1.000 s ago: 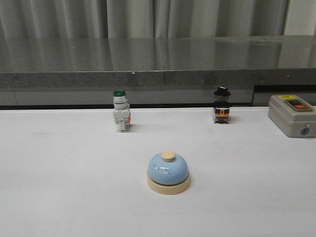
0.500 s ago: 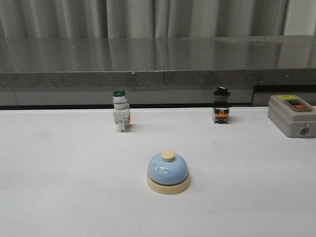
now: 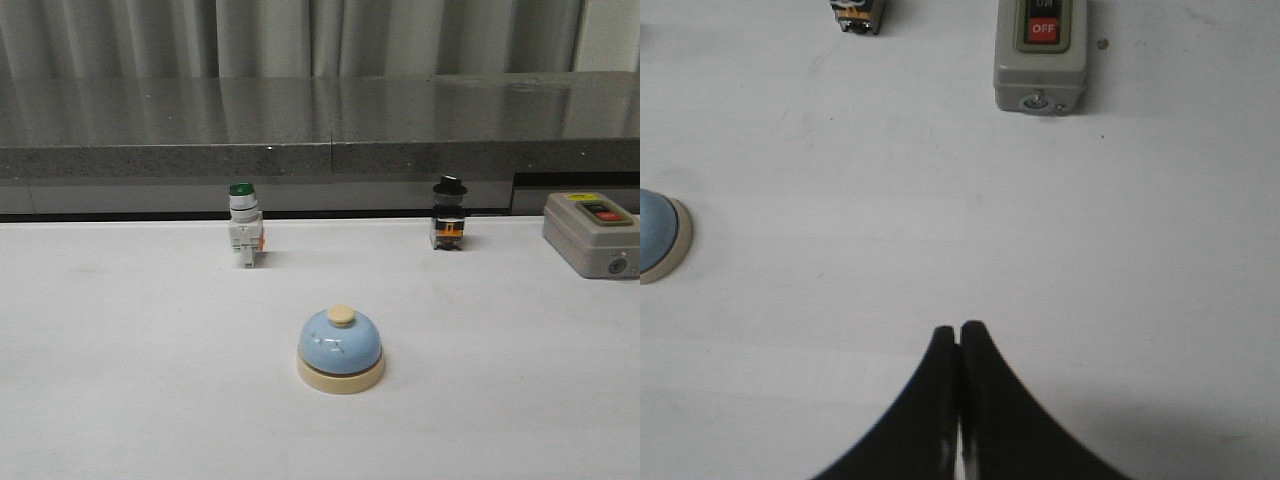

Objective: Place and press bell with both arms

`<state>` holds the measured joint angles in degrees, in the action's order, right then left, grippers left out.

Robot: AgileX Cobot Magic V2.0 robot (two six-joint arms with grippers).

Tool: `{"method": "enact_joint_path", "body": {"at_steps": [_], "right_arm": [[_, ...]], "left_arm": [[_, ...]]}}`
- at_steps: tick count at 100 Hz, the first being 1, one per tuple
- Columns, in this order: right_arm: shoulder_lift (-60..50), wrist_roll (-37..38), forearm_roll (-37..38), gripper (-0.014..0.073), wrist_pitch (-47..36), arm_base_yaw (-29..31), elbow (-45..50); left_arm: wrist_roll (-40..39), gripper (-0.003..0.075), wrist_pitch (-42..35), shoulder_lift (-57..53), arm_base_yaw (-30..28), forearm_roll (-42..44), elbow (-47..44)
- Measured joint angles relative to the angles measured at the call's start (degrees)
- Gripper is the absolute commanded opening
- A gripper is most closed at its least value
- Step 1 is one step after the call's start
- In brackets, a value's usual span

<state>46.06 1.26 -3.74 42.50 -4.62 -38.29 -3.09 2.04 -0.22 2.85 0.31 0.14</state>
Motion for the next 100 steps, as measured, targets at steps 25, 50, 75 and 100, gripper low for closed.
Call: {"method": "enact_joint_path", "body": {"at_steps": [25,50,75,100], "right_arm": [[7.32,-1.26,-4.48,-0.0064,0.00,-0.34,-1.55],[18.18,-3.27,-7.49,-0.0064,-1.89,-7.76,-6.35],[32.48,-3.40,-7.98,-0.0064,-7.98,-18.13,-12.31],[45.31,-3.40,-8.10,-0.0064,-9.80,-24.55,-19.62]], "left_arm": [[0.00,-0.0021,0.00,0.00,0.00,0.00,0.00],[0.00,-0.0021,0.00,0.00,0.00,0.00,0.00],[0.00,-0.0021,0.00,0.00,0.00,0.00,0.00],[0.00,-0.0021,0.00,0.00,0.00,0.00,0.00]]}}
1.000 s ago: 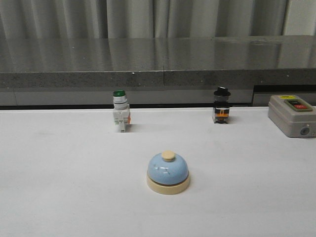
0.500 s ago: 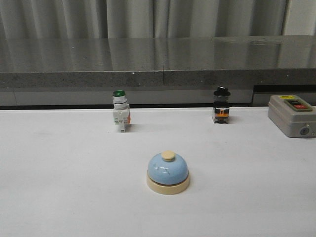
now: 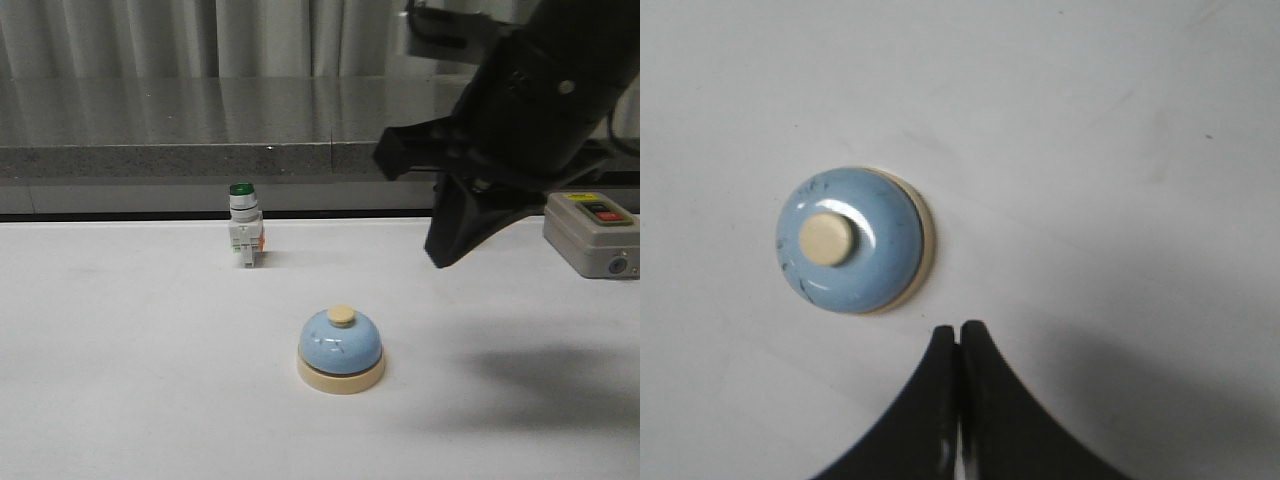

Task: Place and press bell with both arms
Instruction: 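Lower the closed right gripper onto the bell's cream button to press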

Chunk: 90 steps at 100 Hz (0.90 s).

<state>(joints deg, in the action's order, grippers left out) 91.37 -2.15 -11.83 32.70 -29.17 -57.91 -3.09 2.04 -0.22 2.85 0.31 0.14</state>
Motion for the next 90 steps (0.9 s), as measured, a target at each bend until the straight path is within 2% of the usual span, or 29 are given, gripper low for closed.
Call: {"method": "enact_joint_path", "body": {"at_steps": [38,90], "right_arm": [[9.44,0.00,-0.08,-0.0064,-0.36,-5.83,-8.81],[12.08,0.00,-0.22,-0.0064,-0.60,-6.60,-9.17]], "left_arm": [[0.00,-0.0021,0.00,0.00,0.00,0.00,0.00],[0.00,-0.0021,0.00,0.00,0.00,0.00,0.00]]}}
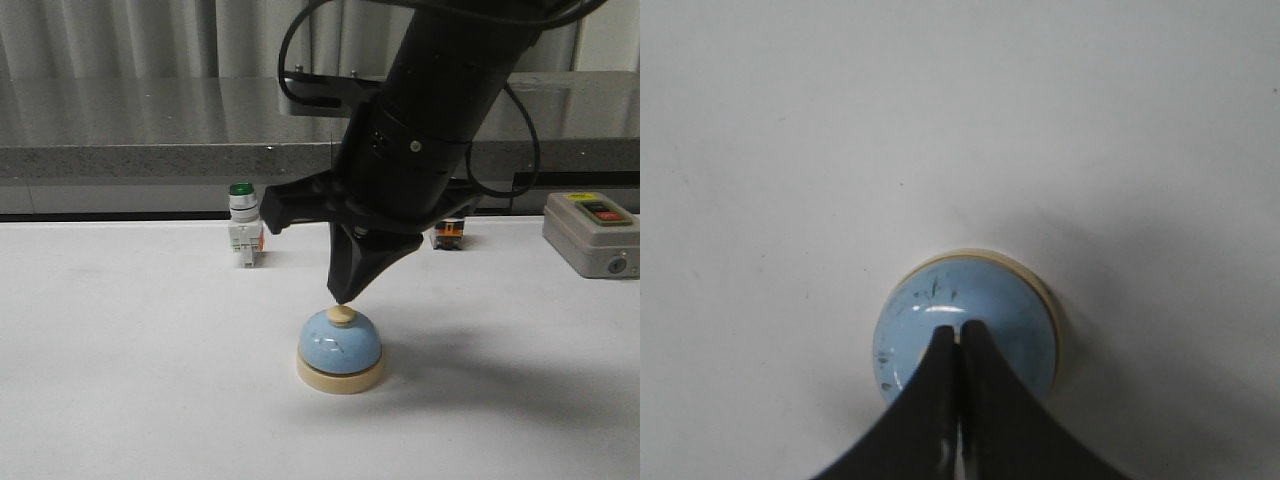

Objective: Place and press bell with both arms

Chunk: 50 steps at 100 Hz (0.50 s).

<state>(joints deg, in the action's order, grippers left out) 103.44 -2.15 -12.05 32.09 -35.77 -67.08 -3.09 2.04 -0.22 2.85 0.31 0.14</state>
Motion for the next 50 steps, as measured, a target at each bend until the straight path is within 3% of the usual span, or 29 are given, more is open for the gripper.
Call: {"method": "enact_joint_path", "body": {"at_steps": [50], "right_arm": [[-2.89,0.00,0.39,-0.0064,1.00,0.22,-0.36]], "left_arm": [[0.00,-0.0021,0.00,0.00,0.00,0.00,0.00]]}}
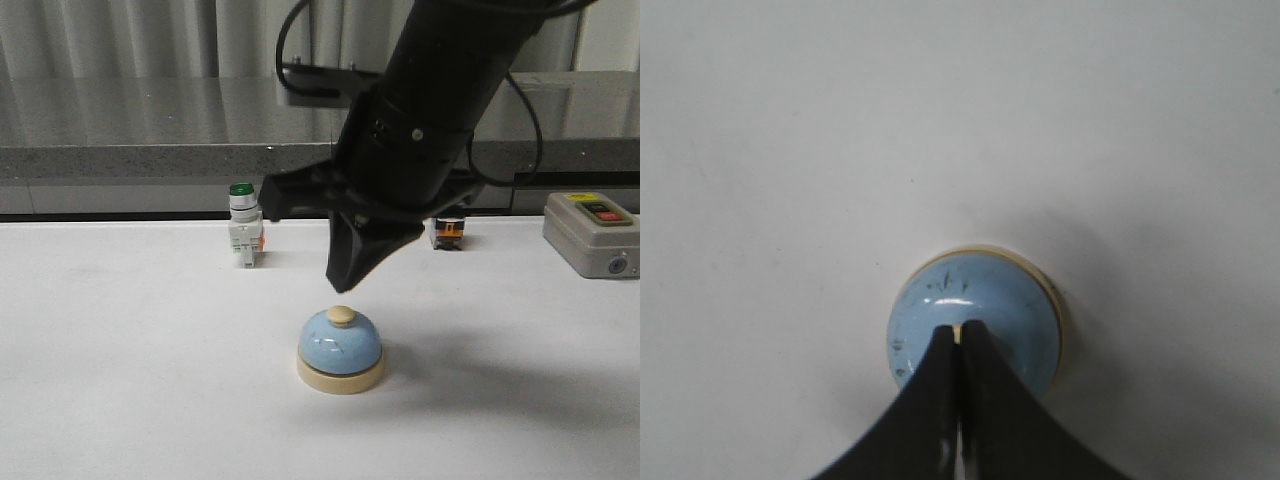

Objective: Place and press bell with both arms

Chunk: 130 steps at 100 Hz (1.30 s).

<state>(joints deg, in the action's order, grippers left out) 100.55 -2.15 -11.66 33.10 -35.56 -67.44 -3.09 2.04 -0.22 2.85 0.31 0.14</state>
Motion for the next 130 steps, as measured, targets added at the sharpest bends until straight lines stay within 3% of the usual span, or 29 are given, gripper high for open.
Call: {"method": "enact_joint_path", "body": {"at_steps": [33,82,110,130], "right_arm": [[-13.44,0.00,2.68,-0.0064,1.20,9.40,2.54],[-42.79,-0.36,5.02,-0.0064,-7.28,26.84,23.29],[-61.92,-0.48,5.02,-0.0064,-15.02,29.17,37.21],[-76.24,-0.48,5.02,-0.0064,-16.15,29.17,43.81]], "left_arm": [[0.00,-0.0021,0.00,0.00,0.00,0.00,0.00],[0.00,-0.0021,0.00,0.00,0.00,0.00,0.00],[0.00,-0.0021,0.00,0.00,0.00,0.00,0.00],[0.00,-0.0021,0.00,0.00,0.00,0.00,0.00]]}}
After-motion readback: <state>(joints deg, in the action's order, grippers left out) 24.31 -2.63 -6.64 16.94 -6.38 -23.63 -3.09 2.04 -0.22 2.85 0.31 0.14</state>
